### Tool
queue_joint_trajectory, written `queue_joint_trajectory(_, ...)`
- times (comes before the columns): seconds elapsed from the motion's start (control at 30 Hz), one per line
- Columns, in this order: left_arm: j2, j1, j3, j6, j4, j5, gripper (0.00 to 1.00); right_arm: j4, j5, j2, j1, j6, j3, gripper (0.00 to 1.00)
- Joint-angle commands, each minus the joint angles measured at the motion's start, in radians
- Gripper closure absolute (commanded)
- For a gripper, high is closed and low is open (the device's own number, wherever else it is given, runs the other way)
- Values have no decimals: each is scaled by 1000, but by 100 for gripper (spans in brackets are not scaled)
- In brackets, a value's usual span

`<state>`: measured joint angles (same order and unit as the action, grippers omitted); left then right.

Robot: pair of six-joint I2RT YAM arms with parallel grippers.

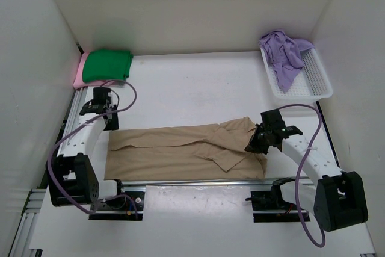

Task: Fold and stack the t-shirts
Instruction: Fold the other side of the tshirt into a rectangle

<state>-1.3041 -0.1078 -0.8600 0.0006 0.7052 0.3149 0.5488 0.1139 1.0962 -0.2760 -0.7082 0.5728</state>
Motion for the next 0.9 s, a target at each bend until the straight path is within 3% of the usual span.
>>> queue_joint_trajectory(0.0, 55, 117, -76, -1, 25, -48, 36, -9, 12, 8, 3, 1, -7, 100)
queue_joint_trajectory(0.07, -7, 207, -76, -1, 25, -57, 36, -9, 12, 8, 3, 1, -7, 100)
queue_joint_trajectory(0.17, -137, 279, -36, -1, 25, -33, 44, -9, 3, 17, 3, 10, 4, 100)
queue_joint_trajectory(0.3, -267, 280, 1, -1, 16, 50, 52, 23, -39, 4, 3, 19, 30, 100)
queue_joint_trajectory(0.47, -245, 290, 38, -1, 7, 18, 53, 23, -51, -9, 12, 38, 30, 100)
queue_joint_trajectory(0.6, -216, 312, -13, -1, 7, 18, 47, 4, -17, 36, 12, 38, 18, 100)
queue_joint_trajectory(0.7, -154, 321, -111, -1, 7, 27, 35, -38, 7, 54, 12, 26, 7, 100)
queue_joint_trajectory(0.77, -126, 348, -218, -1, 7, 27, 27, -53, 20, 65, 12, 16, -5, 100)
queue_joint_trajectory(0.87, -92, 422, -366, -1, 7, -9, 23, -66, 38, 88, 12, 16, -14, 100)
